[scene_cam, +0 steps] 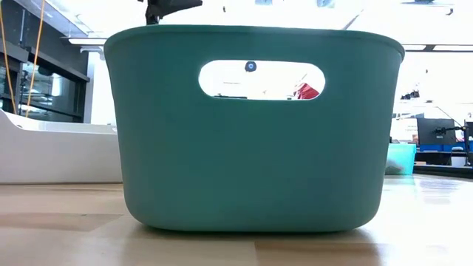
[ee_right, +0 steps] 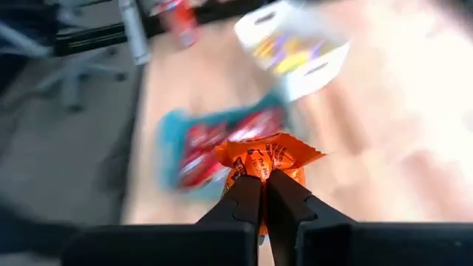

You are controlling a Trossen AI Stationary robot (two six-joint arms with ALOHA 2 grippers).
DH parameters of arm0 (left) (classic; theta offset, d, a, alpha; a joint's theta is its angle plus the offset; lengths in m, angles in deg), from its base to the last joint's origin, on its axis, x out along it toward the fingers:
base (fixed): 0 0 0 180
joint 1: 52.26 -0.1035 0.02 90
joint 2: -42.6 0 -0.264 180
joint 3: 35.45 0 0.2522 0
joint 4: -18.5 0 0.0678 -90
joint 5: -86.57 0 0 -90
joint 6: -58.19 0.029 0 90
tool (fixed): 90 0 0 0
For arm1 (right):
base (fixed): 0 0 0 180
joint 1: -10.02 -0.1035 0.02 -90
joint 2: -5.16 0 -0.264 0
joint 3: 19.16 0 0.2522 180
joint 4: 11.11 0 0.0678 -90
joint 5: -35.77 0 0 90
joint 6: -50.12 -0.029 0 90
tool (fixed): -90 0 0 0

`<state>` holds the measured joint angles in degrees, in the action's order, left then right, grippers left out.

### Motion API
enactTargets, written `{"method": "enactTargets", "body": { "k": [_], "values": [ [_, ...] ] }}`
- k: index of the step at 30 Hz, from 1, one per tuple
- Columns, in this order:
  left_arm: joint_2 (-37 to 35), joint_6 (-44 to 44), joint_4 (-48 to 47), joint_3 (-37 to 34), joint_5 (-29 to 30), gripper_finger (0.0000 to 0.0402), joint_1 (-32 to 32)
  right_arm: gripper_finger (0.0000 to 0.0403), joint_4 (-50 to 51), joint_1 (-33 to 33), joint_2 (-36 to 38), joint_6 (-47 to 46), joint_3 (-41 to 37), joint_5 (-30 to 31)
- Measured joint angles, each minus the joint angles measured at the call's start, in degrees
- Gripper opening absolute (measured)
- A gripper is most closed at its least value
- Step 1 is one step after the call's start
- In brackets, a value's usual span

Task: Sort candy
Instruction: Put the orange chocolate into the transparent green bin

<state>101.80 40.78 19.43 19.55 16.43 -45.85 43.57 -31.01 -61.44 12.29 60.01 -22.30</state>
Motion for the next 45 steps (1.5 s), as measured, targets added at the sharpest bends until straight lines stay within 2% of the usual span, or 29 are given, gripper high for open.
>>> {"method": "enactTargets", "body": {
  "k": [3, 6, 10, 14, 17, 20, 25, 29, 32, 34, 37, 40, 43, 45],
  "values": [
    [0.0, 0.0, 2.4, 0.0, 0.0, 0.0177, 0.1, 0.0003, -6.6, 9.4, -0.3, 13.9, 0.0, -2.3],
    [0.0, 0.0, 4.6, 0.0, 0.0, 0.0177, 0.2, 0.0001, -17.6, 18.3, -1.6, 26.5, 0.0, -8.8],
    [0.0, 0.4, 6.6, 0.0, 0.1, 0.0177, 0.5, 0.0001, -29.5, 27.0, -2.6, 37.0, -0.1, -15.7],
    [0.1, 4.5, 7.4, 0.0, 0.1, 0.0177, 1.8, 0.0001, -34.4, 32.7, -2.8, 39.1, -0.1, -17.2],
    [0.7, 8.2, 8.0, 0.0, 0.1, 0.0177, 2.5, 0.0001, -35.6, 35.3, -2.8, 38.2, -0.1, -21.8],
    [1.6, 10.6, 8.5, 0.0, 0.1, 0.0177, 2.8, 0.0001, -35.6, 36.2, -2.8, 37.9, -0.1, -24.9],
    [2.7, 10.6, 9.3, 0.0, 0.1, 0.0177, 2.6, 0.0001, -35.5, 36.2, -2.8, 37.0, -0.1, -24.6],
    [2.7, 10.6, 9.3, 0.0, 0.3, 0.0177, 2.6, 0.0, -31.4, 37.9, -1.4, 32.8, -0.1, -15.3],
    [2.4, 10.6, 9.3, 0.0, 1.6, 0.0177, 2.6, 0.0, -22.8, 41.9, 0.5, 27.2, -0.1, -6.2],
    [2.3, 10.6, 9.3, 0.0, 2.6, 0.0177, 2.6, 0.0, -14.9, 45.8, 1.1, 22.0, -0.1, -3.2],
    [2.4, 8.8, 9.3, 0.0, 3.2, 0.0177, 2.6, 0.0, -2.4, 52.4, 1.2, 16.3, -0.3, -3.3],
    [2.4, 5.2, 9.7, 0.0, 3.2, 0.0177, 2.7, 0.0, 5.6, 58.7, 0.7, 14.0, -1.9, -3.3],
    [2.4, 3.6, 11.5, 0.0, 3.2, 0.0177, 3.0, 0.0008, 8.5, 64.8, 0.5, 13.3, -4.8, -3.9],
    [2.4, 4.6, 12.7, 0.0, 3.0, 0.0177, 3.4, 0.0027, 8.5, 68.5, 0.5, 13.3, -7.2, -6.8]
  ]
}}
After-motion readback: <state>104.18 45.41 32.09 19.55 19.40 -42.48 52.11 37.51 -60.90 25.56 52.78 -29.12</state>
